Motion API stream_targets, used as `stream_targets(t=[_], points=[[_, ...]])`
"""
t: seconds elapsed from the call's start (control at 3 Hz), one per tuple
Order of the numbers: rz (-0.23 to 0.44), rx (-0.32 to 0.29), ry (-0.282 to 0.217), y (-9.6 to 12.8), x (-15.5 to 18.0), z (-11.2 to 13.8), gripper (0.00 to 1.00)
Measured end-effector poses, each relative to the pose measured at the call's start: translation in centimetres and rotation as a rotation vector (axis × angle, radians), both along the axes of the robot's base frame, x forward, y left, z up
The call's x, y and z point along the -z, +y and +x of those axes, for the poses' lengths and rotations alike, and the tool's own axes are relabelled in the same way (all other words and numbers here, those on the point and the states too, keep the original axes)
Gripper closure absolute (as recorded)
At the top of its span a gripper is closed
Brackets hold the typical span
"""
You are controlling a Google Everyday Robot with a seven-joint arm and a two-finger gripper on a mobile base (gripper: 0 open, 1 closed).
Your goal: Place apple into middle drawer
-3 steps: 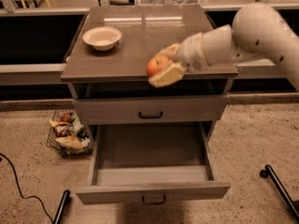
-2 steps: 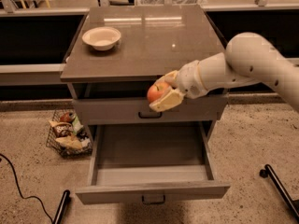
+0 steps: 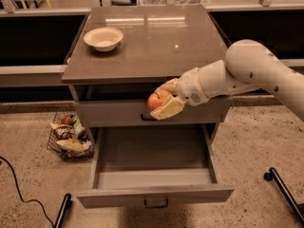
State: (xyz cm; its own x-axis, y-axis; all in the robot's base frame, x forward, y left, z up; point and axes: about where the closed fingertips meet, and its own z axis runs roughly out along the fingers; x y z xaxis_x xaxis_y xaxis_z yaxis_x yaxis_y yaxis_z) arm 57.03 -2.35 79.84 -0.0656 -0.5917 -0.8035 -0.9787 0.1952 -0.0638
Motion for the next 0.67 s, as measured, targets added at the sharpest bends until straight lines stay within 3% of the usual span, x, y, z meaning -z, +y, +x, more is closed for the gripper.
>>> stream_targets(t=[0.33, 0.67], points=[[-0.032, 0.021, 0.060, -1.4, 6.0, -0.4, 1.00], [-0.014, 0.062, 0.117, -2.8, 13.8, -1.3, 1.00]])
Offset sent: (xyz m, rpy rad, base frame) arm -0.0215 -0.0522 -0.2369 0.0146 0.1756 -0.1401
